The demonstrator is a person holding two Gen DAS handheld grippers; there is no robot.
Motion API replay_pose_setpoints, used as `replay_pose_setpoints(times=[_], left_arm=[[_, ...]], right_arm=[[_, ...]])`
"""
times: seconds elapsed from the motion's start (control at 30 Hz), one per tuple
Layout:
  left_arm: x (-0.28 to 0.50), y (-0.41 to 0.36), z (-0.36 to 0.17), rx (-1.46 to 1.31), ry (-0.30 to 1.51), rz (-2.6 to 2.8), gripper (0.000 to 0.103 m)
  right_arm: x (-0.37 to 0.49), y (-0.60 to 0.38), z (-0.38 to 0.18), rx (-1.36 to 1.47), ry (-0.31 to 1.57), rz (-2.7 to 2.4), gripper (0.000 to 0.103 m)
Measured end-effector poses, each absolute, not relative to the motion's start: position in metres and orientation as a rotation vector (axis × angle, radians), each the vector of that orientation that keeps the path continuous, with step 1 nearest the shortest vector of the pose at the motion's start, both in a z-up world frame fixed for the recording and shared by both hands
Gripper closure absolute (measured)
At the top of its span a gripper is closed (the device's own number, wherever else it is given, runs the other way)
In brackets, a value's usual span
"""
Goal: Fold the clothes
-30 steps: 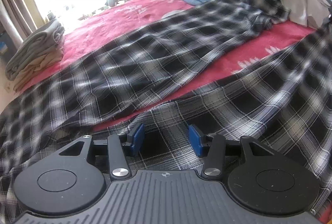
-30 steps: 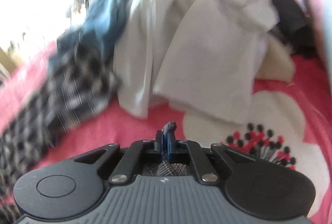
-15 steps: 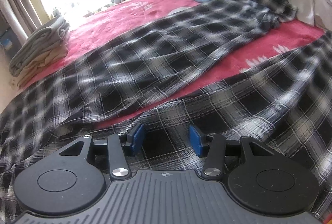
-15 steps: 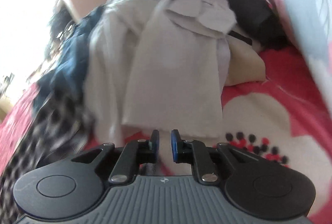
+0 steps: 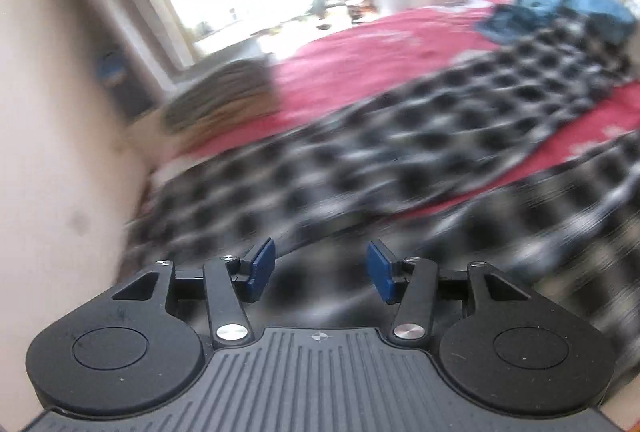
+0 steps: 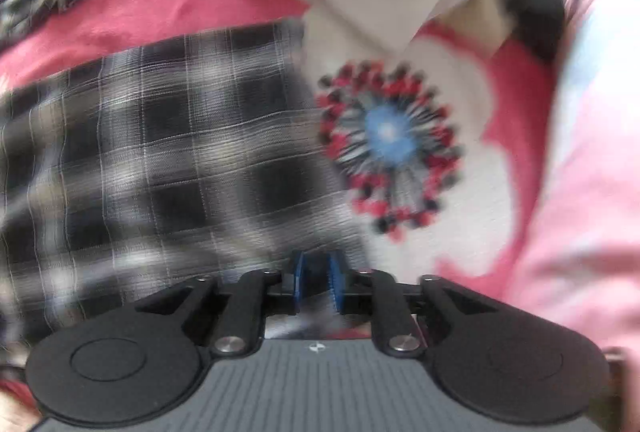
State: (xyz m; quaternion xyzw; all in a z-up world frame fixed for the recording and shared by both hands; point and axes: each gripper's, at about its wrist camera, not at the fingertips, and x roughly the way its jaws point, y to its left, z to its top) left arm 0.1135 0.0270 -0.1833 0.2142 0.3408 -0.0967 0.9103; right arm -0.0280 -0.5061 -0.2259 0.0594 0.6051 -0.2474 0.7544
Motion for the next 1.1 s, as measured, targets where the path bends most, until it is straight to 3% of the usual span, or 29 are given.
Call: replay_pose_setpoints(times=[0.2, 0.4, 0.57, 0.73, 0.83, 0.97, 1.1], left_arm=[[0.088, 0.086, -0.218, 0.386, 0.89, -0.174, 0.052], [0.053, 0.118, -0.261, 0.362, 0.972, -0.182, 0.051], [0.041, 0.137, -0.247, 0.263, 0.968, -0.171, 0.051], [0.054, 0.136, -0.242, 0.2, 0.965, -0.181, 0.051], [0.052, 0.153, -0.252, 0.142, 1.013, -0.148, 0.05], [0.045, 0.19, -0.247, 0.008, 1.007, -0.044, 0.046], [0.042, 0.224, -0.242, -0.143, 0.989, 0.039, 0.045]], right_arm=[[-0.022, -0.387, -0.222, 0.089, 1.152, -0.014, 0.085], [-0.067, -0.383, -0.247, 0.066, 1.215, -0.052, 0.081], [-0.089, -0.381, -0.235, -0.101, 1.331, -0.209, 0.078], [-0.065, -0.342, -0.205, -0.009, 1.092, -0.059, 0.075], [-0.07, -0.342, -0.223, 0.011, 1.135, -0.078, 0.069], [-0.118, -0.384, -0.242, 0.165, 1.26, -0.304, 0.069], [-0.17, -0.411, -0.227, 0.366, 1.206, -0.436, 0.068]])
